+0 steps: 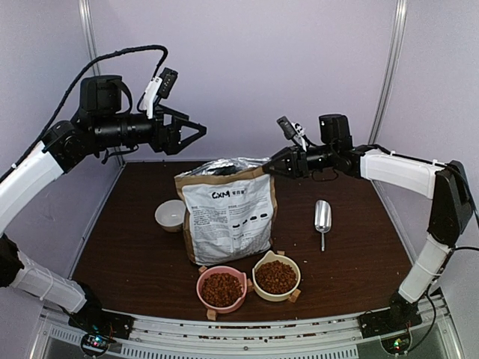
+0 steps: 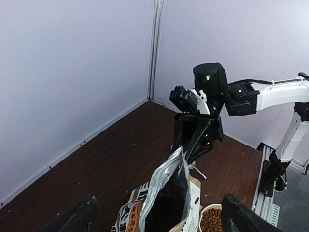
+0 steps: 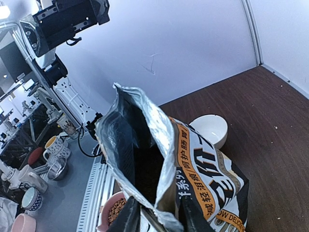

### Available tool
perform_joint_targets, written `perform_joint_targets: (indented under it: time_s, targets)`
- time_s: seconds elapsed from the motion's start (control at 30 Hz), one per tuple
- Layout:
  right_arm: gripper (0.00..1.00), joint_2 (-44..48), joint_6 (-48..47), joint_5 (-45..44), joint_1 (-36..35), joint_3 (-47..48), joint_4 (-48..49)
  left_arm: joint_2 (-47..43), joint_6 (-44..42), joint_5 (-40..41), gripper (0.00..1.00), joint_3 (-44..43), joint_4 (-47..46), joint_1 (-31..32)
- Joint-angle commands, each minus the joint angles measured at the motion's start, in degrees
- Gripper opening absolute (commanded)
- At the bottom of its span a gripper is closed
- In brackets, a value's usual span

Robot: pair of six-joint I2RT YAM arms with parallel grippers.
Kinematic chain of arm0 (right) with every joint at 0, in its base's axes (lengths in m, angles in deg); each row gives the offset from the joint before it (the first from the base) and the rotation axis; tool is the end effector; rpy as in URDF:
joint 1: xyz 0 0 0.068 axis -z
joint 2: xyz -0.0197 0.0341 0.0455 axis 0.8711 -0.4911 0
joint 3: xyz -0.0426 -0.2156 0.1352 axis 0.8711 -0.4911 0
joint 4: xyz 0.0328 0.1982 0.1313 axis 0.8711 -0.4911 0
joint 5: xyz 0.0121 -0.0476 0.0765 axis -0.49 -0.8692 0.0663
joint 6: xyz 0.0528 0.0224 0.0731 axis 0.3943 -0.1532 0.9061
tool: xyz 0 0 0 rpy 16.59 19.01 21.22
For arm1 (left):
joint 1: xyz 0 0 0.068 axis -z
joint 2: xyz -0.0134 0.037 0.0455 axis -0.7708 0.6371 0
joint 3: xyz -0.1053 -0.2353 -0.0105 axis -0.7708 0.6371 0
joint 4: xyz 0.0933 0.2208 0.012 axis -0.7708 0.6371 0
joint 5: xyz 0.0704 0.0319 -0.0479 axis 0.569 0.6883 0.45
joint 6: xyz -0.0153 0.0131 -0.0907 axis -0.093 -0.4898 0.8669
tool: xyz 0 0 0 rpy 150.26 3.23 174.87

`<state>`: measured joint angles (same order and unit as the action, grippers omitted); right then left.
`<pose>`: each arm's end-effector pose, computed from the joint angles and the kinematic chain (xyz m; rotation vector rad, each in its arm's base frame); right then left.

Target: Serve the pet food

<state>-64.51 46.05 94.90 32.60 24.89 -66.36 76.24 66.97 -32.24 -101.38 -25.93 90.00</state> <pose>0.2966 0.2467 0.3062 -1.2061 1.5489 1.5344 0.2171 -0.2136 0.4283 0.7195 1.7173 -0.8841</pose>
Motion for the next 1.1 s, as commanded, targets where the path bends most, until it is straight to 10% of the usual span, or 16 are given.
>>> perform_joint_targets:
  time_s: [0.0, 0.17, 0.87, 1.07]
  targets:
    - [0.23, -0.2, -4.0, 2.0, -0.4, 3.2, -6.5, 0.4, 0.4, -2.6, 0.90, 0.7, -0.6, -0.4]
    - [0.00, 3.3, -5.8, 1.2, -0.5, 1.2, -9.2, 4.3, -1.0, -4.7, 0.89, -2.1, 3.6, -0.4]
    - [0.00, 22.1, 1.4, -13.1, -2.8, -15.7, 4.0, 31.7, -16.8, -12.5, 0.86, -29.8, 26.9, 8.6]
    - [0.19, 22.0, 2.7, -13.4, -2.8, -17.6, 5.7, 32.4, -16.7, -12.1, 0.65, -29.3, 27.9, 8.6]
